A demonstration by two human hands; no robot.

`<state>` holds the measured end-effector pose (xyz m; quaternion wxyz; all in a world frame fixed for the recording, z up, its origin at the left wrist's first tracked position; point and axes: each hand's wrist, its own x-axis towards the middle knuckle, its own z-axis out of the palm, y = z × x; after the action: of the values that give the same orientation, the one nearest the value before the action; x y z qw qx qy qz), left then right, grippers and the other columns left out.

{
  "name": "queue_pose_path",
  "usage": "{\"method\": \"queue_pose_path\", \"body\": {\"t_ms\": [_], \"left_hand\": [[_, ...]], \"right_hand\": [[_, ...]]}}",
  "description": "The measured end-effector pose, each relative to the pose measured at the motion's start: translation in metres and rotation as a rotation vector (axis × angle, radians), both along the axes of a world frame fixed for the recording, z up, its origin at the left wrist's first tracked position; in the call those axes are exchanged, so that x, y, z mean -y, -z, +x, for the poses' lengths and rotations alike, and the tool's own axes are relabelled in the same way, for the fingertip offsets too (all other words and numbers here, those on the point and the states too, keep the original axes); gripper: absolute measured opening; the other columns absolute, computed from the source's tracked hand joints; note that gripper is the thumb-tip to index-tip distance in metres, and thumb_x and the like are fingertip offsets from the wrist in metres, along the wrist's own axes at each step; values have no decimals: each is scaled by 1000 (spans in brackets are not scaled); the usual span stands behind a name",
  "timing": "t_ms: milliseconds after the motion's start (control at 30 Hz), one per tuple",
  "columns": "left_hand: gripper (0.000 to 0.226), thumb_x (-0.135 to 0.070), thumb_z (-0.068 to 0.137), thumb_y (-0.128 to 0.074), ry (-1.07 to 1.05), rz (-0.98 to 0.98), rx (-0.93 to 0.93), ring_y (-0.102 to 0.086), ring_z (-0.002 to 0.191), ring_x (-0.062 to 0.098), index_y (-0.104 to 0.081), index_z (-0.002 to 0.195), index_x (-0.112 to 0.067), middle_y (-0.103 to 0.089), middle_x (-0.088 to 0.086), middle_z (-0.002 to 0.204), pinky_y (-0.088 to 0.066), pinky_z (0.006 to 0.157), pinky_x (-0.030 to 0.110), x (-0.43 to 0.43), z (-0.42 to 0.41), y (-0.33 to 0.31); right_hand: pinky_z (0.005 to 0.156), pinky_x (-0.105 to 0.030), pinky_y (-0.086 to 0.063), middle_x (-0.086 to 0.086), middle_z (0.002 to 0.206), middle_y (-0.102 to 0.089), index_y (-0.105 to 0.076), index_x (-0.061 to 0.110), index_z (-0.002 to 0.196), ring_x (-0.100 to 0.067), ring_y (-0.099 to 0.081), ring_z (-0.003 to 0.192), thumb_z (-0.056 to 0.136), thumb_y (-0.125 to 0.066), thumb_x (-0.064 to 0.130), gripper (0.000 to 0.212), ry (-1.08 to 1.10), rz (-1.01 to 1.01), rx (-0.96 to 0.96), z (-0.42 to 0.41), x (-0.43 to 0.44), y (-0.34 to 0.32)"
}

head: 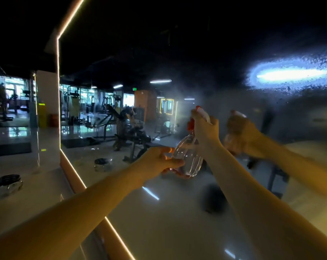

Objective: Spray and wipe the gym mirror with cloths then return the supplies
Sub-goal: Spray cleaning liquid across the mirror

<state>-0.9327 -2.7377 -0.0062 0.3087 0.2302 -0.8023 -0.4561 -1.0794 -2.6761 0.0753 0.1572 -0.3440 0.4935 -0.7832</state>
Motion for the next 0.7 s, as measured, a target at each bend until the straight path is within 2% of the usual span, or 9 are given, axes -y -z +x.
{"method": "queue_pose_path", "body": {"t_ms": [100, 200, 267, 333, 400, 467, 533, 600, 700], "left_hand": [[72, -53, 65, -83, -30, -5, -22, -71, 92, 17, -68, 127, -20, -77, 8, 102, -56, 79, 24, 14, -6, -4], [54, -41, 77, -83, -41, 20, -54, -70, 89, 13, -68, 125, -21, -75, 0, 94, -54, 78, 24, 25, -9, -4], [75, -55, 68, -87, -54, 9, -62, -71, 92, 13, -65, 131, -21, -75, 0, 100, -52, 75, 24, 32, -9, 1], [98, -68, 51, -88, -60, 9, -40, -72, 97, 13, -62, 134, -23, -74, 0, 110, -52, 73, 24, 38, -10, 5], [73, -55, 65, -90, -67, 21, 5, -72, 94, 7, -63, 126, -26, -73, -2, 114, -54, 72, 23, 39, -9, 7], [40, -23, 82, -85, -86, 15, 26, -72, 79, -3, -59, 110, -33, -72, -10, 99, -55, 63, 15, 44, -9, 15], [47, -12, 84, -84, -91, -21, 44, -72, 82, -7, -55, 109, -39, -71, -22, 81, -56, 67, 13, 49, -11, 26], [51, -19, 80, -88, -121, -59, 79, -70, 92, -4, -53, 107, -44, -67, -32, 76, -53, 72, 8, 51, -15, 40], [54, -26, 73, -95, -217, -75, 73, -61, 90, -8, -52, 100, -45, -61, -29, 95, -45, 69, 1, 61, -14, 70]], "right_hand": [[59, -20, -49, -6, 75, -68, -73, 6, 115, -12, -63, 65, 98, -66, 23, 24, -22, -4, -84, -2, 15, -10], [64, -25, -49, -7, 74, -65, -73, 15, 89, -16, -60, 70, 99, -65, 19, 13, -45, -6, -130, -2, 27, -13], [68, -31, -48, -8, 74, -62, -68, 26, 78, -18, -58, 71, 97, -64, 19, 21, -65, -14, -140, -1, 39, -8], [68, -34, -47, -5, 73, -59, -68, 31, 80, -17, -56, 70, 97, -63, 22, 20, -79, 7, -149, 1, 51, 0], [66, -35, -44, -3, 67, -53, -69, 29, 80, -18, -51, 69, 97, -62, 25, 19, -91, 29, -131, 3, 63, 10], [67, -37, -42, -6, 69, -50, -67, 23, 83, -21, -48, 71, 98, -63, 25, 16, -121, 48, -55, 3, 76, 23], [68, -38, -43, -9, 75, -50, -58, 10, 86, -21, -47, 73, 99, -63, 28, 22, -130, 93, -7, 2, 90, 39], [66, -35, -45, -9, 79, -50, -50, 2, 80, -18, -48, 71, 100, -61, 28, 34, -130, 151, -18, 1, 103, 57], [53, -22, -46, -9, 83, -59, -66, 12, 96, -11, -55, 65, 101, -63, 26, 16, -199, 179, -66, 7, 117, 81]]}}
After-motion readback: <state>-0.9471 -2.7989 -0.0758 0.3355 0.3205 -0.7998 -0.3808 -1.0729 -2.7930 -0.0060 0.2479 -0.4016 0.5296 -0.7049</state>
